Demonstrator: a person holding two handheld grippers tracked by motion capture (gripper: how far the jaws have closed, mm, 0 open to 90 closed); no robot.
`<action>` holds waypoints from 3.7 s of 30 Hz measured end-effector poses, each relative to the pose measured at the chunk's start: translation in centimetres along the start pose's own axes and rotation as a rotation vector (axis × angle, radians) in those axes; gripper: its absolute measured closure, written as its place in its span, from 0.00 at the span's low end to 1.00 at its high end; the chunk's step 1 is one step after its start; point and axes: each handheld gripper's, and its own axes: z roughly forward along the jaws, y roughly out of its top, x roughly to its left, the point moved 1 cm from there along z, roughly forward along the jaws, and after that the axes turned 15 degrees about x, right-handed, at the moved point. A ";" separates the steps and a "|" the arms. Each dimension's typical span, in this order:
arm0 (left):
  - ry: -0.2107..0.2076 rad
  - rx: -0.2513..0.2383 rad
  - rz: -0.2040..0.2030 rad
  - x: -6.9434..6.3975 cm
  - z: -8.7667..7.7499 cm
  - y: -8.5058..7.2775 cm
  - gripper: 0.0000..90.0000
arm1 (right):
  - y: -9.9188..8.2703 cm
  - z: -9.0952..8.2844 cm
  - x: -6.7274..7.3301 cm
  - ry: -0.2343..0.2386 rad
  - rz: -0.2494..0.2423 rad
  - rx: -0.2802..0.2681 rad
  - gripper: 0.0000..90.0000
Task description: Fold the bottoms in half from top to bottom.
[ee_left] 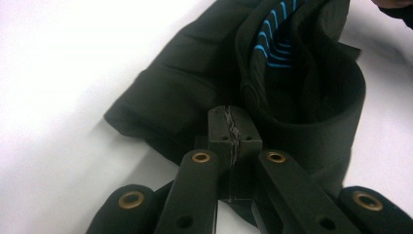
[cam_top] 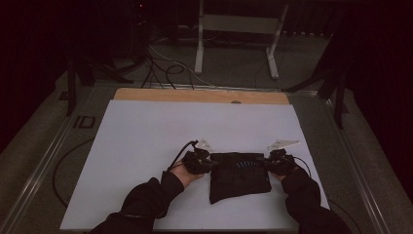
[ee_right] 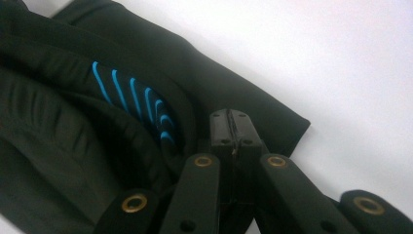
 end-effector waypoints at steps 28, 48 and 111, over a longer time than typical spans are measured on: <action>-0.071 0.035 0.138 -4.5 0.1 -2.2 0.99 | -4.4 -2.0 5.1 0.071 -0.053 0.017 1.00; -0.072 0.090 0.172 -5.6 0.7 -3.6 0.99 | -6.4 -2.4 7.0 0.097 -0.074 0.045 1.00; -0.088 -0.019 0.155 -6.5 -2.3 -2.1 0.01 | -4.5 -4.4 6.6 0.110 -0.065 -0.112 0.12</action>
